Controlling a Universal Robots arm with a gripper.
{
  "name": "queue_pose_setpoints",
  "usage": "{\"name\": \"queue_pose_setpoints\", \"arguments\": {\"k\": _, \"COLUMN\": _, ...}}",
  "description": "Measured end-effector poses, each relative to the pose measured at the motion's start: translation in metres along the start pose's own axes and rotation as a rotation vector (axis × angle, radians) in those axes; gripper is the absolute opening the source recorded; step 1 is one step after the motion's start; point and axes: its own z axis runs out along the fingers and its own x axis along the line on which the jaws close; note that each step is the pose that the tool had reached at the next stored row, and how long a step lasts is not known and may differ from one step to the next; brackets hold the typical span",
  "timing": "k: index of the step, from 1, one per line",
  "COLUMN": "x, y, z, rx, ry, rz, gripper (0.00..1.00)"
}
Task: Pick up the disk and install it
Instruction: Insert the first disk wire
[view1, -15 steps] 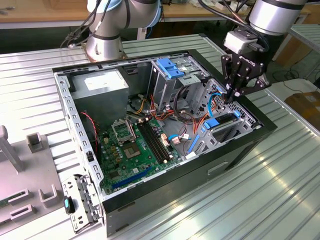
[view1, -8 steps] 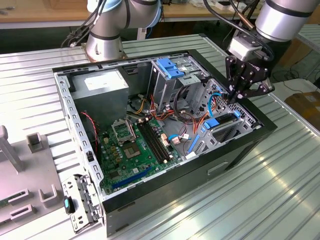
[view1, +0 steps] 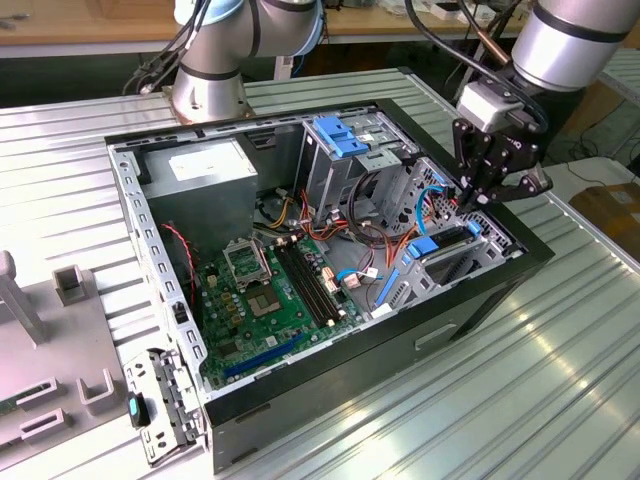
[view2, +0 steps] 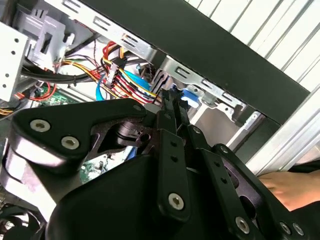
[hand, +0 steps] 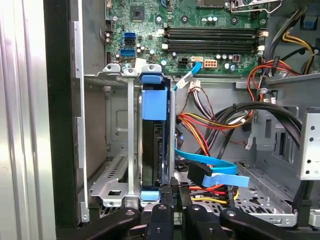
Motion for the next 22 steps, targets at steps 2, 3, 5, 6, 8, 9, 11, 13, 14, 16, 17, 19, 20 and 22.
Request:
{"name": "queue_pose_setpoints", "arguments": {"k": 2, "x": 0.0011, "y": 0.0016, "z": 0.0001, "rx": 0.0, "ry": 0.0, "rz": 0.001, "gripper": 0.16}}
{"name": "queue_pose_setpoints", "arguments": {"k": 3, "x": 0.0011, "y": 0.0025, "z": 0.0001, "rx": 0.0, "ry": 0.0001, "rz": 0.002, "gripper": 0.16}}
{"name": "queue_pose_setpoints", "arguments": {"k": 5, "x": 0.0023, "y": 0.004, "z": 0.0003, "rx": -0.0001, "ry": 0.0009, "rz": 0.007, "gripper": 0.16}}
{"name": "queue_pose_setpoints", "arguments": {"k": 6, "x": 0.0035, "y": 0.0043, "z": 0.0004, "rx": -0.0001, "ry": 0.0009, "rz": 0.007, "gripper": 0.16}}
{"name": "queue_pose_setpoints", "arguments": {"k": 8, "x": 0.0089, "y": 0.0058, "z": 0.0012, "rx": -0.0001, "ry": 0.0006, "rz": 0.008, "gripper": 0.16}}
{"name": "queue_pose_setpoints", "arguments": {"k": 9, "x": 0.0111, "y": 0.008, "z": 0.0019, "rx": -0.0001, "ry": 0.0, "rz": 0.004, "gripper": 0.16}}
{"name": "queue_pose_setpoints", "arguments": {"k": 11, "x": 0.0132, "y": 0.0113, "z": 0.0047, "rx": 0.0004, "ry": -0.0036, "rz": -0.018, "gripper": 0.16}}
{"name": "queue_pose_setpoints", "arguments": {"k": 13, "x": 0.0132, "y": 0.0149, "z": 0.0056, "rx": 0.0004, "ry": -0.0039, "rz": -0.021, "gripper": 0.16}}
{"name": "queue_pose_setpoints", "arguments": {"k": 14, "x": 0.0133, "y": 0.0164, "z": 0.0058, "rx": 0.0005, "ry": -0.004, "rz": -0.021, "gripper": 0.16}}
{"name": "queue_pose_setpoints", "arguments": {"k": 16, "x": 0.0131, "y": 0.0176, "z": 0.0064, "rx": 0.0006, "ry": -0.0039, "rz": -0.021, "gripper": 0.16}}
{"name": "queue_pose_setpoints", "arguments": {"k": 17, "x": 0.0129, "y": 0.0177, "z": 0.0069, "rx": 0.0005, "ry": -0.004, "rz": -0.021, "gripper": 0.16}}
{"name": "queue_pose_setpoints", "arguments": {"k": 19, "x": 0.0118, "y": 0.0177, "z": 0.0077, "rx": 0.0004, "ry": -0.0033, "rz": -0.014, "gripper": 0.16}}
{"name": "queue_pose_setpoints", "arguments": {"k": 20, "x": 0.0112, "y": 0.0176, "z": 0.008, "rx": 0.0004, "ry": -0.0028, "rz": -0.01, "gripper": 0.16}}
{"name": "queue_pose_setpoints", "arguments": {"k": 22, "x": 0.0097, "y": 0.0172, "z": 0.0088, "rx": 0.0001, "ry": -0.0015, "rz": 0.006, "gripper": 0.16}}
